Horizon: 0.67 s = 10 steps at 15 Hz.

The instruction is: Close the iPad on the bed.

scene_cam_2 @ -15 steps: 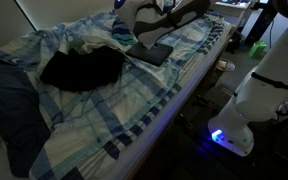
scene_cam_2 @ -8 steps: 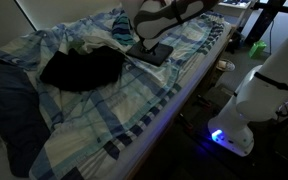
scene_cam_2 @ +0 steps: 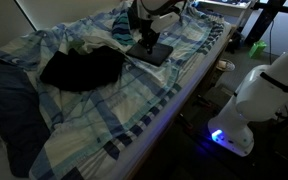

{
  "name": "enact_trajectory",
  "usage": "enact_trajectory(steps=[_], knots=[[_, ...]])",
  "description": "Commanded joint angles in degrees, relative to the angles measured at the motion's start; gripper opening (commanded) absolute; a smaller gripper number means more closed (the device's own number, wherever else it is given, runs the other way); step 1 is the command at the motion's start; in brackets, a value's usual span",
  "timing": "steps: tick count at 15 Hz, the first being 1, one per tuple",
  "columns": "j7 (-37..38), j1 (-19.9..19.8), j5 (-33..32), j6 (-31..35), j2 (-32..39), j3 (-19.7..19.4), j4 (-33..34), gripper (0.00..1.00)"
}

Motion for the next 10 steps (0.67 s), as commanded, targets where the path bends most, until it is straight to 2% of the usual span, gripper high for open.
enact_trajectory(steps=[1, 2, 4, 5, 10], knots=[[-1.8, -0.8, 1.7, -1.4, -0.7, 0.4, 0.1, 0.4], [-2.4, -0.9, 2.0, -1.7, -1.1, 0.2, 0.1, 0.24], [-2.3, -0.9, 2.0, -1.7, -1.0, 0.3, 0.1, 0.38], [-2.3, -0.9, 2.0, -1.7, -0.8, 0.3, 0.1, 0.4], [-2.3, -0.8, 2.0, -1.7, -0.6, 0.5, 0.1, 0.4]])
